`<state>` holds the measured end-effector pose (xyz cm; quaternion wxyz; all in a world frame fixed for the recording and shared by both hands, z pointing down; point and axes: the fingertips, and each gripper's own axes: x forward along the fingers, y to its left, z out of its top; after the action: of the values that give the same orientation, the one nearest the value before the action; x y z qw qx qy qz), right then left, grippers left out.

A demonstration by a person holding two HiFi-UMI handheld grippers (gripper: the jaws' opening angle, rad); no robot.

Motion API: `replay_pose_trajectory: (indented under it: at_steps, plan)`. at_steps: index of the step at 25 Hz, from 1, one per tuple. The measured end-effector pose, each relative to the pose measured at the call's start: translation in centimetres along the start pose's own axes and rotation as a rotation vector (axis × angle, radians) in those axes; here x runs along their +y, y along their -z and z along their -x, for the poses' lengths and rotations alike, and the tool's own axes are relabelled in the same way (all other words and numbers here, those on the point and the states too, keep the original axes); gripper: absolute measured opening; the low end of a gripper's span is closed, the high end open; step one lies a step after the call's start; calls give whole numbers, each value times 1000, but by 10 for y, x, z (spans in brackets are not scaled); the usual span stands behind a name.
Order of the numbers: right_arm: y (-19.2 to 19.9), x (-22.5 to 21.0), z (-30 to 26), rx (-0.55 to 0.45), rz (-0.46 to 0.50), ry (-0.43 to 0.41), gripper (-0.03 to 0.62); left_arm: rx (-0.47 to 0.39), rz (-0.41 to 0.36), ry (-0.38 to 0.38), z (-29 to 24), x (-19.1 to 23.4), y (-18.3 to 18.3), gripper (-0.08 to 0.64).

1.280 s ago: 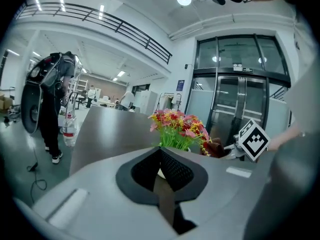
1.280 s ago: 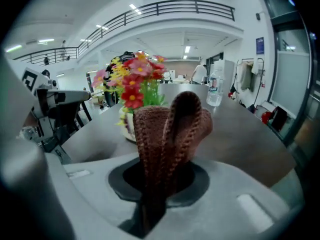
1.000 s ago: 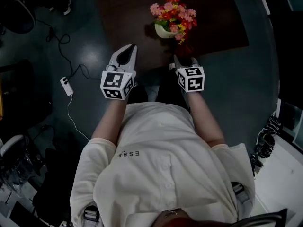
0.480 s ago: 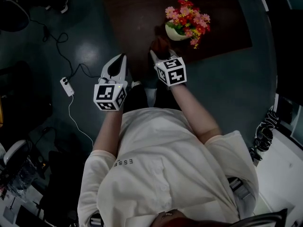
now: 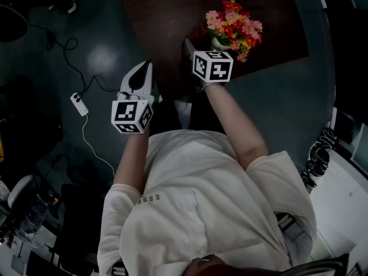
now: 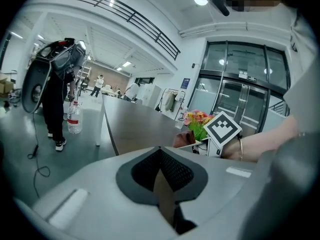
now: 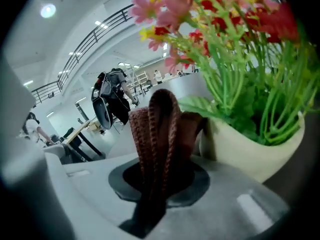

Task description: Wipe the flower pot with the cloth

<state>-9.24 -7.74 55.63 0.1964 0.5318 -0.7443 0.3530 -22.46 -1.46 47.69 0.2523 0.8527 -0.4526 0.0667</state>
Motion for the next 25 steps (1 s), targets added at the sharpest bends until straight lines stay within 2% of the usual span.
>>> replay_pose_trajectory:
  at_steps: [5,11,15,20,25]
  plan:
    - [8,-7,12,7,-76,-14,48,34,-53,13,-8,-7,7,15]
    - [24,-22,32,33,-109,-9,48,44,-64,61,-19,-24,8,15]
    - [35,-30,44,53,-110,-14,48,51,-78,72,-25,-31,10,15]
    - [49,-49,63,87,-97,-2,48,15,-134,99,-30,-45,13,15]
    - [59,-73,87,120,-81,18,48,35,-152,119,-39,-62,17,15]
